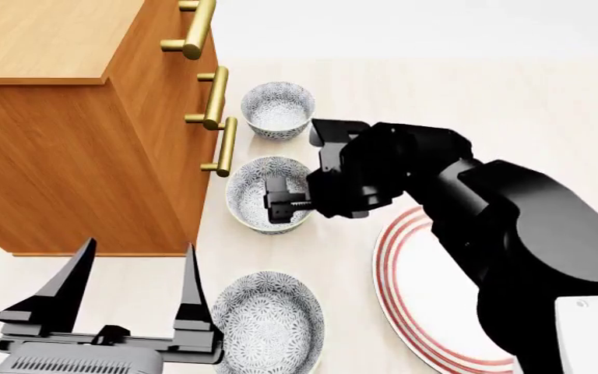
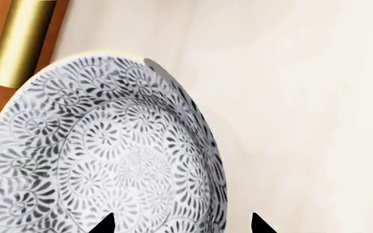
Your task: Put the bowl in the middle on the plate.
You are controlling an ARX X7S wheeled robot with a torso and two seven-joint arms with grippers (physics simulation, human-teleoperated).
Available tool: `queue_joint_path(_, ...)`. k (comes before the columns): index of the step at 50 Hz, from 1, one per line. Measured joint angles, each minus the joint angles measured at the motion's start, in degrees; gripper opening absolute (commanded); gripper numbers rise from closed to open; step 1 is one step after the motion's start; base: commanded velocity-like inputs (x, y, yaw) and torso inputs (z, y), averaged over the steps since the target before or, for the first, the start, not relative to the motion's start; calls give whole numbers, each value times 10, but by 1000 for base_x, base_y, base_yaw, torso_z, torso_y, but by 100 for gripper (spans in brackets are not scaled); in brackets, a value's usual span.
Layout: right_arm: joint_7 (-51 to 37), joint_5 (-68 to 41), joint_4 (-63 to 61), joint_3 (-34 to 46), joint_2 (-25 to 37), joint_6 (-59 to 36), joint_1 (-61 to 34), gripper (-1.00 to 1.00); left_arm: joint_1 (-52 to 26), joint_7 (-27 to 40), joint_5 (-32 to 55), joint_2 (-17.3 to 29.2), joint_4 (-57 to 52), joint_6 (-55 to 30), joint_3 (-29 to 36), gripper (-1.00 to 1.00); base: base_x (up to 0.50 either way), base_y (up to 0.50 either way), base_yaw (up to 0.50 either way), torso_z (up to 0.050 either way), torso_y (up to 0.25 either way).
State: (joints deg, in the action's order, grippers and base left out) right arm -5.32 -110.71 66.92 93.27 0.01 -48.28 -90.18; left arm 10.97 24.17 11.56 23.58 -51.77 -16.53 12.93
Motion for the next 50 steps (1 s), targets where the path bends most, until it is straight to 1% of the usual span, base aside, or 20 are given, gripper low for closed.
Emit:
queue_joint_path(8,0,-5,2,3,0,5,6,100,-1,2,0,1,0,0,3,100,0,0,0,0,0)
queue_joint_path(9,0,-5,2,3,0,5,6,-100,-1,2,0,2,1,0,3,100,0,0,0,0,0)
queue_joint_path(36,-1,1,2,-1,3,31,13,-100,-3,6,0,6,5,4,11,100,0,0,0,0,0)
queue_joint_path(50,14,-4,18,0,0,28,-6,-100,-5,11,1,8,6,2,13,100,0,0,0,0,0)
